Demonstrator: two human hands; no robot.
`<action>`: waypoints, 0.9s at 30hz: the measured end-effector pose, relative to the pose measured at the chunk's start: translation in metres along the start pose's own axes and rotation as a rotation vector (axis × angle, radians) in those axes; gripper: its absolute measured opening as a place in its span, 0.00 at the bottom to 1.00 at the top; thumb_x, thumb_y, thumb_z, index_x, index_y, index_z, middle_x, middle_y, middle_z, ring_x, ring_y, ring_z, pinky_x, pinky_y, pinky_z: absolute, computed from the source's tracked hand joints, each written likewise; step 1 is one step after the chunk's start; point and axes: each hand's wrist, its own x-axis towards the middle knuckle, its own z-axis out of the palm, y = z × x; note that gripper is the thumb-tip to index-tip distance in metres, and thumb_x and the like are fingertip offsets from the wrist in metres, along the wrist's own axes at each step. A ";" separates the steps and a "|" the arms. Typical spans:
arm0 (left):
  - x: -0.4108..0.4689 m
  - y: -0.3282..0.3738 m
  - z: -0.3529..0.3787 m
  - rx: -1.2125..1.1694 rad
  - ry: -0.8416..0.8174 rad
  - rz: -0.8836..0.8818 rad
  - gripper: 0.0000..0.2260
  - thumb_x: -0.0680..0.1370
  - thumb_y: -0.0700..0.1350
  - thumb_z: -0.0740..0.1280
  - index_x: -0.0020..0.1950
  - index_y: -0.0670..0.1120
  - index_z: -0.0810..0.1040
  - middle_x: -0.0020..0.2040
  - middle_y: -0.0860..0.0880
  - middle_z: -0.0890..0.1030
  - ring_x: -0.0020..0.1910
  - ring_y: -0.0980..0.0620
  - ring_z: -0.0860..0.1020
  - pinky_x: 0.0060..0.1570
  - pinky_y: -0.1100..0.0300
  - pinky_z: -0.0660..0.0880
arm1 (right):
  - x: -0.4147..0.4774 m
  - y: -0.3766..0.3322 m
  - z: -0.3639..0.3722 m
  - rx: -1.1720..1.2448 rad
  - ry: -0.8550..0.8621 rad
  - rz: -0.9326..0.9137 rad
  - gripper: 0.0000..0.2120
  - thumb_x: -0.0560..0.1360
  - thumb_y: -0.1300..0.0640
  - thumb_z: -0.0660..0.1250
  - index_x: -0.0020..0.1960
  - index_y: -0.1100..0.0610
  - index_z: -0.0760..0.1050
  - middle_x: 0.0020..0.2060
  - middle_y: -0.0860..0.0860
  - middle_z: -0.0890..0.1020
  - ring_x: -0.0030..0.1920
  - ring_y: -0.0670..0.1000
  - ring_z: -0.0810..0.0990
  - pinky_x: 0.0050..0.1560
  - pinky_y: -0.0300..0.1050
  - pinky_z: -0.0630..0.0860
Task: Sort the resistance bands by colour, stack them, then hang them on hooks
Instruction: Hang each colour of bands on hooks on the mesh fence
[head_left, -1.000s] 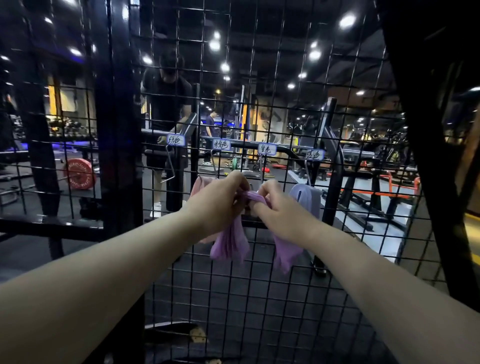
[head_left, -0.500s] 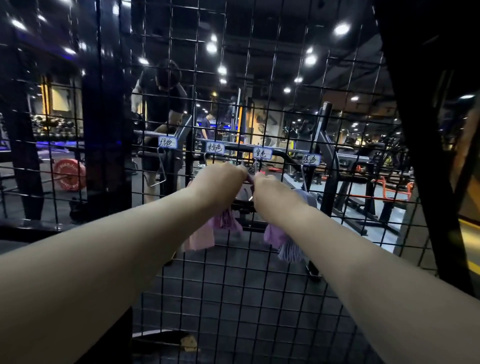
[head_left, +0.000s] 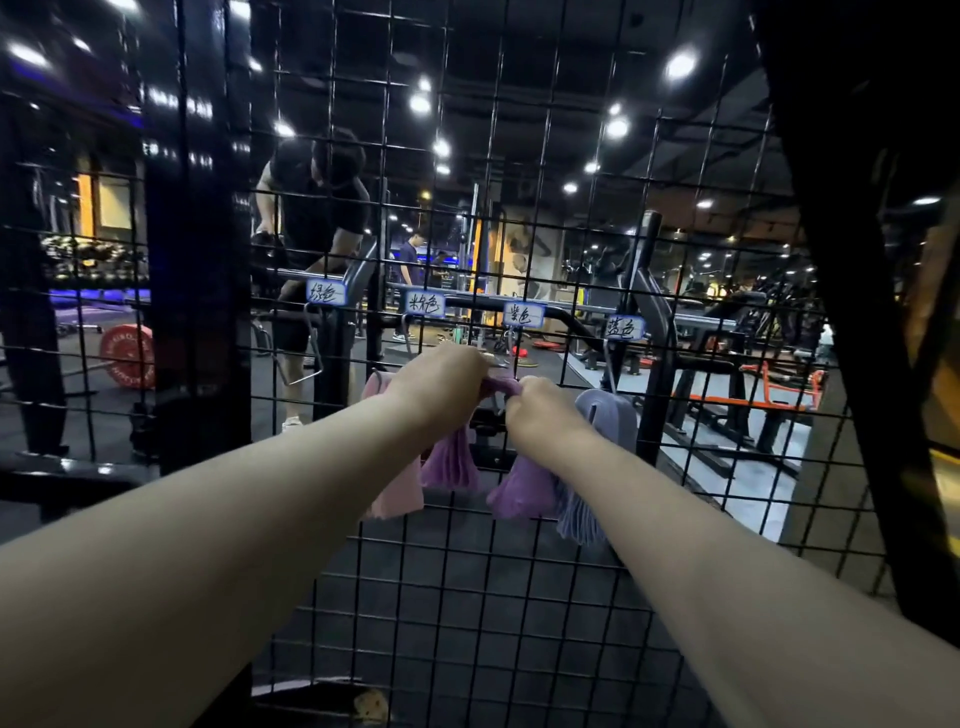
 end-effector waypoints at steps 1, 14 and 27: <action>-0.001 0.000 0.000 -0.012 -0.002 0.007 0.09 0.81 0.48 0.65 0.49 0.45 0.81 0.38 0.47 0.78 0.41 0.42 0.80 0.37 0.54 0.71 | 0.001 0.001 0.001 0.013 0.002 0.009 0.07 0.81 0.60 0.55 0.52 0.59 0.71 0.45 0.57 0.75 0.44 0.58 0.74 0.38 0.45 0.66; -0.015 0.004 0.028 -0.176 0.041 -0.011 0.07 0.79 0.42 0.65 0.47 0.46 0.83 0.42 0.45 0.84 0.40 0.46 0.81 0.38 0.55 0.74 | -0.007 0.016 0.026 0.139 0.139 0.037 0.11 0.82 0.57 0.52 0.56 0.60 0.71 0.54 0.60 0.79 0.48 0.59 0.75 0.45 0.47 0.67; -0.035 0.011 0.048 -0.263 0.019 -0.129 0.03 0.79 0.41 0.62 0.48 0.44 0.74 0.46 0.41 0.83 0.46 0.39 0.81 0.37 0.54 0.72 | -0.009 0.013 0.037 0.113 0.165 0.031 0.13 0.83 0.57 0.52 0.58 0.62 0.72 0.55 0.62 0.79 0.53 0.61 0.77 0.45 0.47 0.65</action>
